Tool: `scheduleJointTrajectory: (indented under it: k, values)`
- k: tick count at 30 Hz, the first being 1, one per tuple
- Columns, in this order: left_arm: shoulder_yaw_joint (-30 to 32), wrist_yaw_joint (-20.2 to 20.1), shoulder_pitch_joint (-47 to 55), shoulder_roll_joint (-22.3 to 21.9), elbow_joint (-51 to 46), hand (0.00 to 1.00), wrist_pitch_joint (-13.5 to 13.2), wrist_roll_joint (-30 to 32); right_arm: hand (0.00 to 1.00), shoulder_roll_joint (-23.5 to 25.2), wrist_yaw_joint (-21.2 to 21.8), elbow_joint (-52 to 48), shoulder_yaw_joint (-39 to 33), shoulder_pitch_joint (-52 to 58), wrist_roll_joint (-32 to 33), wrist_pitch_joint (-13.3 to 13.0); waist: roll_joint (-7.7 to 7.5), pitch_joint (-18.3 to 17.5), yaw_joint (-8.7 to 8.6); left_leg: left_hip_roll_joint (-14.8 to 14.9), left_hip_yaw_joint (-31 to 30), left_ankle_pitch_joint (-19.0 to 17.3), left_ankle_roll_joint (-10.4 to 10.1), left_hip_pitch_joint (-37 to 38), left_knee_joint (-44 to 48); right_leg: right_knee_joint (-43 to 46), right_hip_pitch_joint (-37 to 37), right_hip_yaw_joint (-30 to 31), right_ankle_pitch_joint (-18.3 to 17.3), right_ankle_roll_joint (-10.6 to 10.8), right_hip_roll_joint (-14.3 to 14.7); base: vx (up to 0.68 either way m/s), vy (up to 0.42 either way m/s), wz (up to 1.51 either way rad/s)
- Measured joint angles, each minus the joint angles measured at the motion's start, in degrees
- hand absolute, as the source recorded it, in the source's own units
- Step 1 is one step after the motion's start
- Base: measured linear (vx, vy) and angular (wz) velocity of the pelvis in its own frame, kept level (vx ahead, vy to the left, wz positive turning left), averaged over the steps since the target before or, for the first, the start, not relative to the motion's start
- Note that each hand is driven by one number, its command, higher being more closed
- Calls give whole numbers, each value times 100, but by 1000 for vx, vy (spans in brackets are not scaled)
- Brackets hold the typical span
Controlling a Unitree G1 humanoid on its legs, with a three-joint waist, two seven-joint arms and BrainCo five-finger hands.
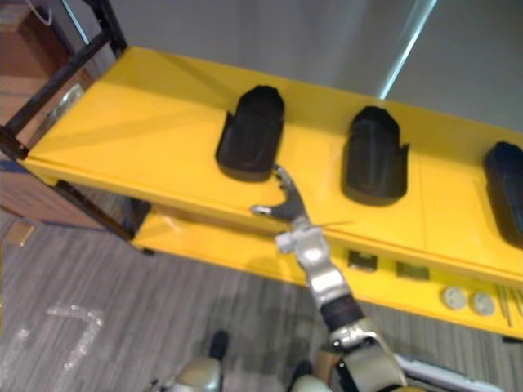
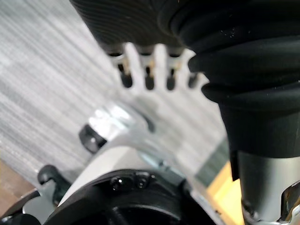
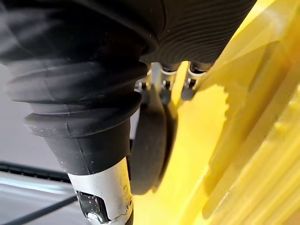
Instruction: Walk over and take plastic housings, then place them on the shelf
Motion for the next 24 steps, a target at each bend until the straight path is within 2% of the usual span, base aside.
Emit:
scheduleJointTrajectory:
  k: [21,24]
  values:
    - [4,2,-2,2,-2,0,0,4,0,2,-8,40,11,-4,-4,-14,-14,-9,0,-5,9,-1,-1,20,-1,-83,64,7,41,5,7,0,0,0]
    - [4,2,-7,3,0,0,2,16,0,12,-119,67,18,-26,-24,-14,-18,-11,-1,-5,16,-1,-1,21,-3,-94,65,14,49,4,9,0,0,0]
